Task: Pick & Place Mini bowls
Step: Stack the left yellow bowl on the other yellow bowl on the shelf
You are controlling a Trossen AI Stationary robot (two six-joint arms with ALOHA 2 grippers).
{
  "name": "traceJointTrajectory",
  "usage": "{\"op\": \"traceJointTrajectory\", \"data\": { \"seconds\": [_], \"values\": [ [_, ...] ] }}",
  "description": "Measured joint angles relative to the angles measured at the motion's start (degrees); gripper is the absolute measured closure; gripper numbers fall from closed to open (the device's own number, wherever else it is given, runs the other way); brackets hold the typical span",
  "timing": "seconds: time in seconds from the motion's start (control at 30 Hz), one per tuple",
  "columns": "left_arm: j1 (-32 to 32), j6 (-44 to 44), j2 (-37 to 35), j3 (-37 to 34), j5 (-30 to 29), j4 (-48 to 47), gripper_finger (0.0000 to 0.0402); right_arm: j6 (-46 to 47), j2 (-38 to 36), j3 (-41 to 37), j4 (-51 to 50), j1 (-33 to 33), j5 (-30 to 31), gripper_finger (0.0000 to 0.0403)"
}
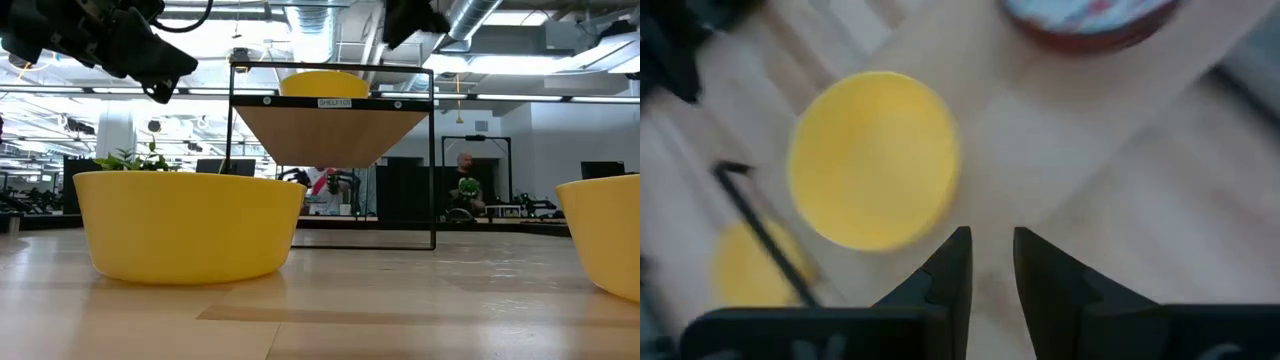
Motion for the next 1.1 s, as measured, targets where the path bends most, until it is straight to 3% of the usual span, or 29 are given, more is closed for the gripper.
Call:
{"op": "traceJointTrajectory", "data": {
  "seconds": [0.13,0.23,0.63,0.8,0.9,1.1],
  "values": [
    [0.0,0.0,0.0,0.0,0.0,0.3,0.039,-5.0,-6.2,-1.8,-0.6,2.8,11.1,0.0338],
    [0.0,0.0,0.0,0.0,0.0,0.8,0.039,-5.7,-10.9,-5.4,2.3,4.7,15.8,0.0338],
    [0.0,-0.1,0.0,0.0,0.0,4.1,0.039,-0.3,-30.7,-38.6,29.3,10.0,15.6,0.0338],
    [-0.6,-1.7,0.0,0.4,7.3,3.8,0.039,4.1,-36.6,-50.3,38.9,11.6,15.7,0.0338],
    [-3.5,-3.4,0.0,2.5,10.8,2.8,0.039,5.8,-39.6,-55.7,43.8,12.1,15.6,0.0338],
    [-12.5,-3.7,0.8,11.3,9.7,-6.0,0.039,7.0,-44.9,-62.6,51.7,12.0,15.7,0.0338]
  ]
}}
